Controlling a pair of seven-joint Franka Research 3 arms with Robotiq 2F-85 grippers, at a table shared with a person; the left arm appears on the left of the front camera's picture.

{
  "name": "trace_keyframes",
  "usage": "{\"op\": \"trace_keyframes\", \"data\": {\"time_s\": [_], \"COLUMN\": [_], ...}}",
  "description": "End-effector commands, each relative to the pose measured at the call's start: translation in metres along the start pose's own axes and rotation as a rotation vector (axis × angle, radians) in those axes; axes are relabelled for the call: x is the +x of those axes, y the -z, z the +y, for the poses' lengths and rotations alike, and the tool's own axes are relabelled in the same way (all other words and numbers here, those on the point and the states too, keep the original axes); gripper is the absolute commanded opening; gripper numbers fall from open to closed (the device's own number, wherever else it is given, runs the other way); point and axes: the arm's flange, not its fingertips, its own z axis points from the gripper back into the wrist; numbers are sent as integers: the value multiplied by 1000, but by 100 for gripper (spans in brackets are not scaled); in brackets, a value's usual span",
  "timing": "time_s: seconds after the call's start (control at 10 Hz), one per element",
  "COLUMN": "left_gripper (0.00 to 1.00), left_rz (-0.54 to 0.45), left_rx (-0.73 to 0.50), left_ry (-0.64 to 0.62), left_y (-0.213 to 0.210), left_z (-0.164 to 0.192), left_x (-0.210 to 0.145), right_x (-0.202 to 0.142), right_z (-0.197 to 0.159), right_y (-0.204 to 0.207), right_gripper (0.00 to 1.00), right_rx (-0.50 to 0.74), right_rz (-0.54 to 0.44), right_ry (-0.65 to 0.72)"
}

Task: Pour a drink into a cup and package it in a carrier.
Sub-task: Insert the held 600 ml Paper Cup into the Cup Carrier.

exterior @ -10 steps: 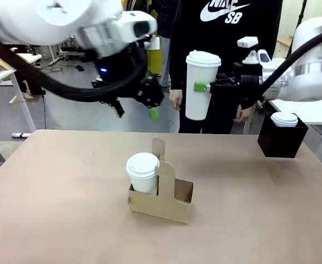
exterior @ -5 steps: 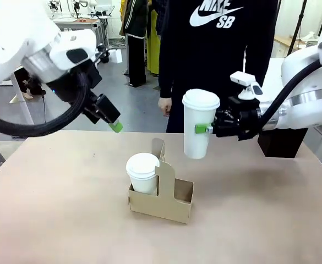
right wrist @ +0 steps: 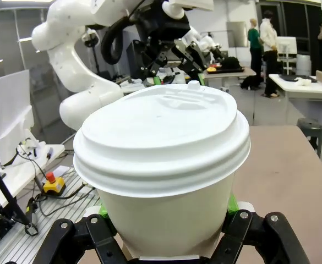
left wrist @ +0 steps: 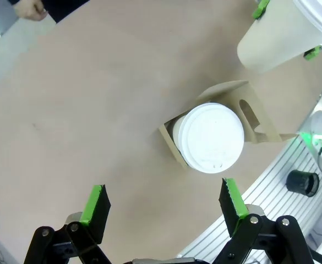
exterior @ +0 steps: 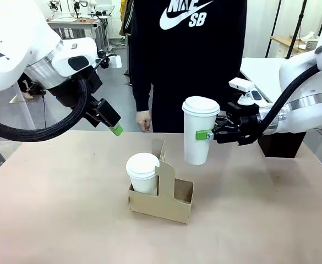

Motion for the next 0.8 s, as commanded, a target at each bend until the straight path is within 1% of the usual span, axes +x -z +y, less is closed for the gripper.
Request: {"op": "trace_keyframes", "data": {"time_s": [0.0,0.1,0.3,0.5,0.6,0.7], "left_gripper": [100,100,100,100,100,100], "left_rz": [1,0,-2,14,12,27], "left_rx": [1,-18,-14,-12,0,-21], "left_ry": [-2,25,73,104,97,63], "left_y": [2,6,13,23,29,21], "left_z": [1,18,43,62,70,54], "left_x": [-1,-18,-40,-56,-61,-46], "right_x": [0,-9,-23,-34,-38,-41], "right_z": [0,4,10,12,13,15], "right_y": [1,11,27,44,50,53], "right_gripper": [81,81,81,81,81,81], "right_rx": [2,24,91,132,149,156], "right_rz": [0,33,4,2,-1,-4], "right_ry": [0,-24,-78,-90,-88,-79]}}
